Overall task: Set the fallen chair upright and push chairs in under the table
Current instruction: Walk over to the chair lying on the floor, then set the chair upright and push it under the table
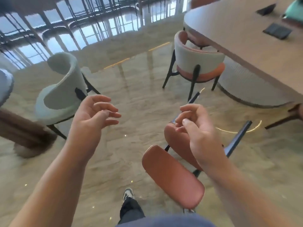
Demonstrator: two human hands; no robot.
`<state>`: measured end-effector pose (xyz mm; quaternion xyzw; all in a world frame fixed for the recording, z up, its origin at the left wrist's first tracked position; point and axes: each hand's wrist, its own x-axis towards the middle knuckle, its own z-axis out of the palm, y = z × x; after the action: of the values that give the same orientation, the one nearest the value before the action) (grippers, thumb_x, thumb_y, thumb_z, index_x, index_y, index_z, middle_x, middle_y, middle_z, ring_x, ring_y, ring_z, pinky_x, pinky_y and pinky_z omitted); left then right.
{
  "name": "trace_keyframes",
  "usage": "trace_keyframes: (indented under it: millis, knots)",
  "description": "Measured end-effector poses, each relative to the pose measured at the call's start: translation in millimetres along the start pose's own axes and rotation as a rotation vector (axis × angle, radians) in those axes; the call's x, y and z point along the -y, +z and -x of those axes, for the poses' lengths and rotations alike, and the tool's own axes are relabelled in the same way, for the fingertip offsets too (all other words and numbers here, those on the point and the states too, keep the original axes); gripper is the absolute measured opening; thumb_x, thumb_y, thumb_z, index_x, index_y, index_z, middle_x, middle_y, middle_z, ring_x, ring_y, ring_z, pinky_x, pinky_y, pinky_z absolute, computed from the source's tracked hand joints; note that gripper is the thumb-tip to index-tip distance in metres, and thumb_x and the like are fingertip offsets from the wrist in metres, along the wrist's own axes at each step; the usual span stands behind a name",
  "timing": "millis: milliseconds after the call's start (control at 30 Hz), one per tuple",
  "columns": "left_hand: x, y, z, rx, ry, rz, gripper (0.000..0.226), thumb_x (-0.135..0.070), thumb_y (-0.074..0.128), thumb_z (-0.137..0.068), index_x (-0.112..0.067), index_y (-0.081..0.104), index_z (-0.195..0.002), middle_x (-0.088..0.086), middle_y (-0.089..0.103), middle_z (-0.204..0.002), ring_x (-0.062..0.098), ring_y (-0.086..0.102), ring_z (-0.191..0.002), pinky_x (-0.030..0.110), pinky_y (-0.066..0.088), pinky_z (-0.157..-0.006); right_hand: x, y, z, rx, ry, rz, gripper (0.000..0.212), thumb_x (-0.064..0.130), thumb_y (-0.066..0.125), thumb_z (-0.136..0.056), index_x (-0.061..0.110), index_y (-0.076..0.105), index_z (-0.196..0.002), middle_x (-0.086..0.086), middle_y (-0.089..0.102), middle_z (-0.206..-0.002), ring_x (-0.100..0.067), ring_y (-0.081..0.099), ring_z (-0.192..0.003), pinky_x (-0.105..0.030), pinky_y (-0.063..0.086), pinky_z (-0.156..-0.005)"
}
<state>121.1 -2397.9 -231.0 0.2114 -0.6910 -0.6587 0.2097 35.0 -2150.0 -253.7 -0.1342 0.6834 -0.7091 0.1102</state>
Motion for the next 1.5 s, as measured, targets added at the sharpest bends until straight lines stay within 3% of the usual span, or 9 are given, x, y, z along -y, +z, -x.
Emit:
trace_keyframes:
  millis: [100,233,433,700,967,1067,1167,1333,1500]
  knots:
    - [17,-16,-46,0.159,-0.077,-0.035,0.03,-0.003,0.051,-0.087,-0.018,0.064,-0.11,-0.004,0.076,-0.084,0.022,0.076,-0.084,0.036,0.06,-0.077,-14,23,7,-0.192,0.039,-0.006,0.026,0.008,0.047,-0.094,0.022,0.06,-0.111,0.006,0.066,-0.083,-0.012,0.065,-0.084,-0.023,0.053,-0.075]
    - [44,-17,-80,0.316,-0.133,-0.065,0.037,0.011,0.044,-0.096,-0.017,0.064,-0.107,-0.006,0.077,-0.082,0.02,0.076,-0.082,0.035,0.061,-0.076,-35,37,30,-0.368,0.093,0.022,0.027,0.013,0.049,-0.09,0.032,0.063,-0.104,0.005,0.068,-0.085,-0.015,0.066,-0.085,-0.03,0.054,-0.076]
    - [109,14,-66,0.454,-0.214,-0.075,0.036,0.011,0.044,-0.093,-0.017,0.063,-0.106,-0.007,0.076,-0.079,0.016,0.075,-0.075,0.03,0.062,-0.07,-88,31,73,-0.561,0.163,-0.008,0.028,0.006,0.047,-0.088,0.022,0.062,-0.105,0.006,0.067,-0.081,-0.013,0.064,-0.079,-0.027,0.053,-0.07]
    - [303,36,-38,0.618,-0.413,-0.346,0.038,0.014,0.042,-0.098,-0.014,0.066,-0.108,-0.005,0.077,-0.079,0.016,0.074,-0.076,0.034,0.06,-0.072,-275,-4,137,-0.694,0.465,-0.036,0.027,0.012,0.048,-0.083,0.027,0.066,-0.096,0.008,0.068,-0.077,-0.013,0.065,-0.074,-0.027,0.054,-0.067]
    - [578,36,-42,0.738,-0.602,-0.523,0.032,0.012,0.044,-0.1,-0.01,0.067,-0.103,-0.002,0.073,-0.074,0.021,0.073,-0.077,0.035,0.061,-0.07,-572,-26,186,-0.659,0.797,-0.004,0.03,-0.002,0.044,-0.093,0.019,0.065,-0.099,0.009,0.071,-0.072,-0.007,0.066,-0.071,-0.026,0.055,-0.064]
    - [672,40,-51,0.807,-0.61,-0.56,0.029,0.011,0.047,-0.1,-0.008,0.068,-0.105,-0.002,0.075,-0.077,0.017,0.075,-0.075,0.028,0.063,-0.065,-668,-30,190,-0.54,0.842,0.031,0.028,-0.003,0.044,-0.095,0.017,0.063,-0.101,0.002,0.068,-0.08,-0.004,0.065,-0.07,-0.026,0.054,-0.067]
    - [760,47,-57,0.908,-0.608,-0.575,0.029,0.01,0.048,-0.101,-0.008,0.07,-0.107,0.005,0.076,-0.085,0.022,0.076,-0.081,0.033,0.063,-0.071,-756,-33,194,-0.4,0.891,0.071,0.024,-0.002,0.046,-0.096,0.015,0.062,-0.102,-0.003,0.067,-0.083,-0.005,0.065,-0.069,-0.024,0.055,-0.066]
    - [877,56,-47,1.094,-0.695,-0.565,0.026,0.011,0.044,-0.104,-0.001,0.066,-0.111,0.013,0.076,-0.089,0.026,0.076,-0.084,0.037,0.064,-0.074,-865,-41,203,-0.29,0.966,0.108,0.021,-0.004,0.046,-0.097,0.01,0.06,-0.103,-0.008,0.065,-0.084,-0.019,0.064,-0.076,-0.037,0.055,-0.072]
    - [952,49,-28,1.113,-0.909,-0.512,0.021,0.008,0.045,-0.105,-0.001,0.065,-0.11,0.012,0.075,-0.088,0.027,0.075,-0.084,0.039,0.061,-0.073,-928,-37,208,-0.388,1.021,0.02,0.022,-0.009,0.044,-0.097,0.008,0.057,-0.098,-0.009,0.06,-0.077,-0.02,0.058,-0.067,-0.034,0.05,-0.061]
